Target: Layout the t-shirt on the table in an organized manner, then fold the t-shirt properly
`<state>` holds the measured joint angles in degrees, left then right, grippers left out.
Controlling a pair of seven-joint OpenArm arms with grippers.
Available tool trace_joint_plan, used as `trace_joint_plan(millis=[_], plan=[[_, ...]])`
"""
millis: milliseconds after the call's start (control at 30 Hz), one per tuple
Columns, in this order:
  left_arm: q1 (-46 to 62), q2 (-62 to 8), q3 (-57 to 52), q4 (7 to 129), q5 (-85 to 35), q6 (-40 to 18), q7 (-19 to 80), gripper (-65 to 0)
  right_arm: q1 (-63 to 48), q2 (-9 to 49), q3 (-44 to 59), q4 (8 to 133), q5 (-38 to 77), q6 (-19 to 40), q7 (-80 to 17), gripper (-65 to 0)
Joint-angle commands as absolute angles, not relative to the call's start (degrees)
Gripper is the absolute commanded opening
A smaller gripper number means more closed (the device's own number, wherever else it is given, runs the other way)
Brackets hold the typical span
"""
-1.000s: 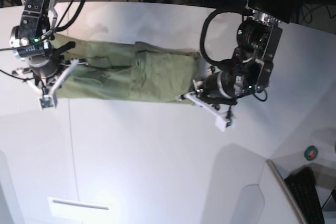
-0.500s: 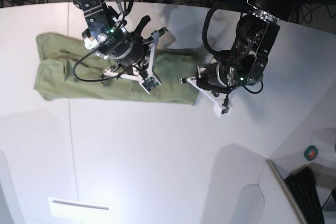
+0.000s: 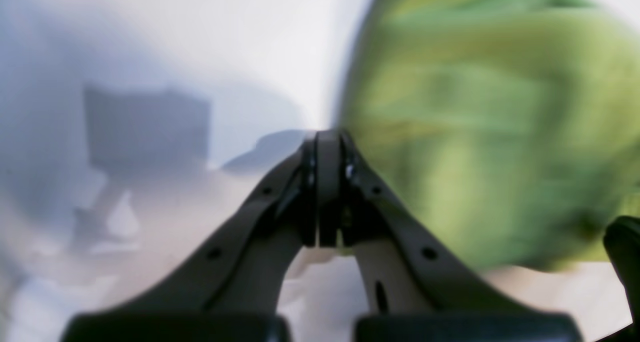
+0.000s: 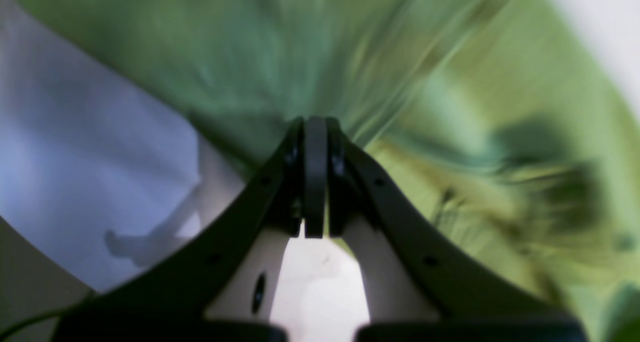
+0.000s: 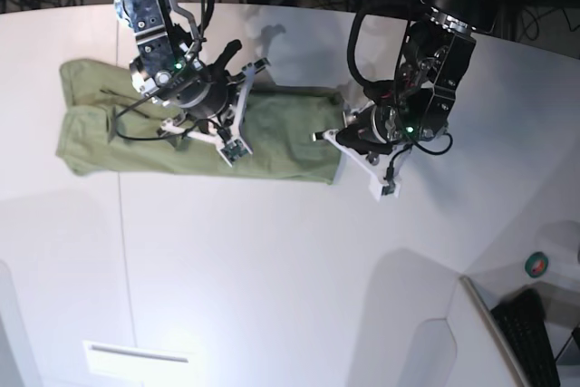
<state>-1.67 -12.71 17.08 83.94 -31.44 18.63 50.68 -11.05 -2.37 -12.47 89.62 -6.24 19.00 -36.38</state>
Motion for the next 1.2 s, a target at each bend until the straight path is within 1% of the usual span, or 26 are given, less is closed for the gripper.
trace_joint_plan(millis=[0, 100, 167, 300, 400, 500, 567, 700, 733, 767, 833, 867, 900, 967, 1000, 1033, 1067, 1133, 1167], plan=[[-2.42, -12.70, 16.84, 87.34, -31.43, 18.24, 49.63, -65.0, -10.86, -2.59, -12.53, 92.44, -5.85, 19.12, -35.65, -65.0], [-2.24, -11.82, 17.10, 91.56, -31.43, 18.24, 51.65, -65.0, -11.30, -2.59, -12.53, 96.48, -5.85, 19.12, -37.93, -65.0], [-2.33, -9.89, 17.27, 91.47, -31.43, 18.24, 51.74, -65.0, -11.21, -2.59, -12.44, 97.89, -5.85, 19.12, -39.43, -65.0], [-2.42, -7.08, 17.36, 85.76, -31.08, 18.15, 51.65, -65.0, -11.12, -2.51, -12.18, 98.33, -5.93, 19.03, -39.60, -65.0], [-2.42, -7.08, 17.36, 81.45, -30.99, 18.15, 51.56, -65.0, -10.77, -2.59, -7.69, 98.42, -5.93, 19.03, -39.60, -65.0], [-2.42, -7.69, 17.27, 79.34, -30.99, 18.15, 50.15, -65.0, -9.19, -2.68, -0.13, 98.51, -5.85, 19.21, -40.04, -65.0], [-2.42, -8.92, 17.27, 79.34, -31.34, 18.15, 48.66, -65.0, -7.78, -3.30, 7.43, 98.51, -5.76, 19.21, -40.13, -65.0], [-1.71, -9.10, 16.48, 85.05, -31.43, 18.15, 48.40, -65.0, -3.65, -5.58, 22.90, 98.51, -5.67, 19.56, -42.86, -65.0], [-0.75, -9.10, 15.25, 87.34, -31.43, 18.15, 48.31, -65.0, -2.15, -5.58, 26.51, 98.51, -5.14, 20.62, -44.62, -65.0], [0.40, -9.10, 13.05, 89.63, -31.43, 18.15, 48.31, -65.0, -0.92, -5.49, 29.76, 98.51, -3.12, 22.90, -47.08, -65.0], [2.59, -9.10, 7.08, 94.20, -31.43, 17.19, 48.31, -65.0, 1.27, -4.62, 37.32, 97.98, 4.44, 30.02, -54.73, -65.0], [3.56, -9.10, 4.18, 95.78, -31.43, 15.25, 48.31, -65.0, 2.42, -3.30, 40.92, 97.36, 7.78, 33.01, -58.68, -58.4], [4.35, -9.10, 0.84, 96.84, -31.43, 12.35, 48.31, -65.0, 3.56, -1.98, 43.82, 95.69, 10.68, 34.51, -62.11, -48.3], [5.23, -9.10, -5.93, 96.84, -31.25, 6.55, 48.31, -65.0, 5.58, 0.40, 47.78, 90.15, 15.43, 36.53, -67.30, -32.4], [5.23, -9.10, -9.19, 96.22, -30.90, 3.21, 48.31, -65.0, 6.37, 2.15, 49.63, 86.55, 18.07, 37.49, -69.49, -25.5], [5.41, -9.19, -11.74, 95.25, -30.90, 0.57, 48.31, -65.0, 7.16, 3.65, 51.30, 82.77, 20.35, 38.37, -71.69, -21.5], [5.41, -9.36, -14.11, 94.37, -30.81, -1.98, 48.31, -65.0, 7.78, 4.88, 52.88, 78.55, 22.99, 39.25, -73.54, -19.4], [5.32, -11.03, -17.19, 92.79, -30.81, -6.64, 48.31, -65.0, 8.48, 7.69, 54.81, 70.46, 28.44, 40.00, -75.47, -19.1], [5.32, -11.65, -17.54, 92.18, -30.81, -7.78, 48.31, -65.0, 8.48, 8.75, 55.08, 67.47, 30.73, 40.00, -75.21, -19.1]])
